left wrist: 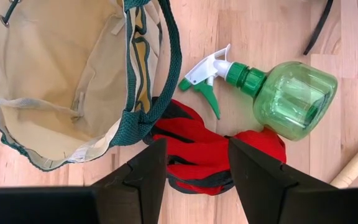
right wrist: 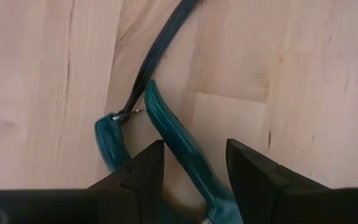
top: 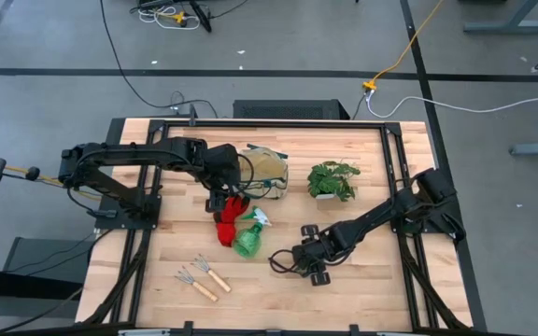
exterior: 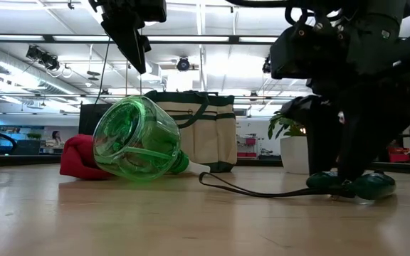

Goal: Pick & Place Garden tools in Gardening bag
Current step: Put the dark green shears into the green gardening bag

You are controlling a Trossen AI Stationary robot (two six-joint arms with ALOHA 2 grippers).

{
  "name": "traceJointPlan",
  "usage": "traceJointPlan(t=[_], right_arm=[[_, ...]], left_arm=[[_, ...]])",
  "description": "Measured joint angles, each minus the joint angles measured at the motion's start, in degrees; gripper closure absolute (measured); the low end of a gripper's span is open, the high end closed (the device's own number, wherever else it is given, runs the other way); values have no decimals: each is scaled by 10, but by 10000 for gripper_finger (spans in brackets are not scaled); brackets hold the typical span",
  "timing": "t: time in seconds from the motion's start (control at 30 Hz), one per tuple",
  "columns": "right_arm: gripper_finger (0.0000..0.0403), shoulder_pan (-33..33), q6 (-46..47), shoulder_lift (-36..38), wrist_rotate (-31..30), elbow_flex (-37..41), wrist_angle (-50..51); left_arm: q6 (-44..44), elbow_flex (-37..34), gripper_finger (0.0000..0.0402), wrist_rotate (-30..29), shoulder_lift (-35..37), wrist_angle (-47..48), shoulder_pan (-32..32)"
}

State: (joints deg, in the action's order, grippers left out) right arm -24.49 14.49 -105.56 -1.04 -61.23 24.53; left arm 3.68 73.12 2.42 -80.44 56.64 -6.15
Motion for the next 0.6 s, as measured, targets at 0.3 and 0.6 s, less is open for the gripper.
traceJointPlan(t=[0.3, 0.6], right_arm=[[246, 0, 0, -13, -2, 0, -23], [356, 0, 4, -13, -3, 0, -18]], left_arm=[[0, 0, 225, 0, 0, 3, 0], [0, 0, 225, 0, 0, 3, 0]])
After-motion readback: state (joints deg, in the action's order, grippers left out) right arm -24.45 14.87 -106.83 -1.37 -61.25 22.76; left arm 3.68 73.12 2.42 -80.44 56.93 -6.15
